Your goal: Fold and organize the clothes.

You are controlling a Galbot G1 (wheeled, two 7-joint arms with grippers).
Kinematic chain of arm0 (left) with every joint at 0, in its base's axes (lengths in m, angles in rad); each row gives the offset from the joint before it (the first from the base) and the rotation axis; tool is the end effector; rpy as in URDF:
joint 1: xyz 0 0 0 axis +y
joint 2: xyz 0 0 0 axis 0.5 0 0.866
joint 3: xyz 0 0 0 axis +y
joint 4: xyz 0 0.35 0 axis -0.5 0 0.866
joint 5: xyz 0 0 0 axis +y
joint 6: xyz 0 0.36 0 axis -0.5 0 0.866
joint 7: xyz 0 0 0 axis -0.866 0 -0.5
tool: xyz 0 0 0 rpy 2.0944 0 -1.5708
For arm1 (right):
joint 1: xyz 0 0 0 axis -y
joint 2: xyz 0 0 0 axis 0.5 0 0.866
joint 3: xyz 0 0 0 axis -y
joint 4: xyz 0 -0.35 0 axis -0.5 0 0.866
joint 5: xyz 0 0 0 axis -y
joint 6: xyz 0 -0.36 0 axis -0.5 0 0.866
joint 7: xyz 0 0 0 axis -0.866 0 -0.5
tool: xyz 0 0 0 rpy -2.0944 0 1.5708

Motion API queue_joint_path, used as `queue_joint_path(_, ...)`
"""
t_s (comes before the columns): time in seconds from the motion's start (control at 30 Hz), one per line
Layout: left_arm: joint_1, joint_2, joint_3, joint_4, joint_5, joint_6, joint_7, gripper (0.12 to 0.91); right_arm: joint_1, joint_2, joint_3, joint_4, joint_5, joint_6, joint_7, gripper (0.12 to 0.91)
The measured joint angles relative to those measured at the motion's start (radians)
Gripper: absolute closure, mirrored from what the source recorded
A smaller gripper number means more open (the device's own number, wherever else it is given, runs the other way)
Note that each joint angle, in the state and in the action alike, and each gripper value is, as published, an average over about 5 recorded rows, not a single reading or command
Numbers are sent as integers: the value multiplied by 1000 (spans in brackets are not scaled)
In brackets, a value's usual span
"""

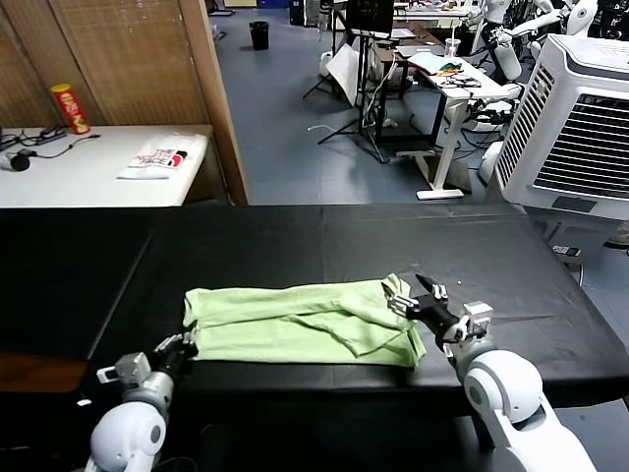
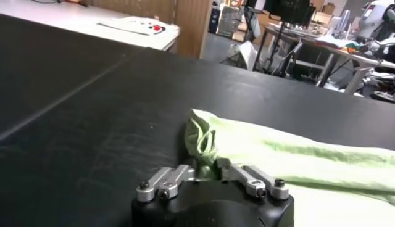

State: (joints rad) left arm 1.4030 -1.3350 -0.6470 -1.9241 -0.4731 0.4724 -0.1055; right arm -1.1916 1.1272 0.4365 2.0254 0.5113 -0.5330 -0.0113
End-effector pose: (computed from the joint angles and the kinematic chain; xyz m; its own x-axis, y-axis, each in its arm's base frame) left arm 0.2412 0.0931 -0.3131 -0.8923 -0.0369 0.4500 -0.1220 0.9793 -0.1618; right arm 0.2922 -0.0570 -0.2299 -0.9069 -0.3020 0.2937 -0.2925 0.9532 0.0769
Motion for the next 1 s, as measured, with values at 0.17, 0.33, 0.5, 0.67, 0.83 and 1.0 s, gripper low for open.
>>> queue_joint_path(0.17, -14, 26, -6, 15, 95, -24, 15, 875, 1, 5, 3, 3, 0, 0, 3, 227)
queue_joint_path(0.33, -29, 120, -42, 63, 153, -70, 34, 876, -2, 13, 12, 7, 0, -2, 8, 227)
queue_joint_path(0.5, -29, 268, -101, 128, 116, -102, 39, 876, -6, 25, 12, 7, -9, -4, 12, 227)
queue_joint_path(0.67, -30, 398, -137, 157, 91, -100, 36, 876, -13, 44, 6, 5, -28, -4, 13, 227)
queue_joint_path(0.83, -18, 420, -127, 100, 59, -39, 12, 876, -24, 60, 5, 8, -44, -4, 13, 227)
queue_joint_path(1.0, -21, 353, -77, -55, -28, 63, -50, 876, -42, 77, 15, 17, -64, -4, 13, 227)
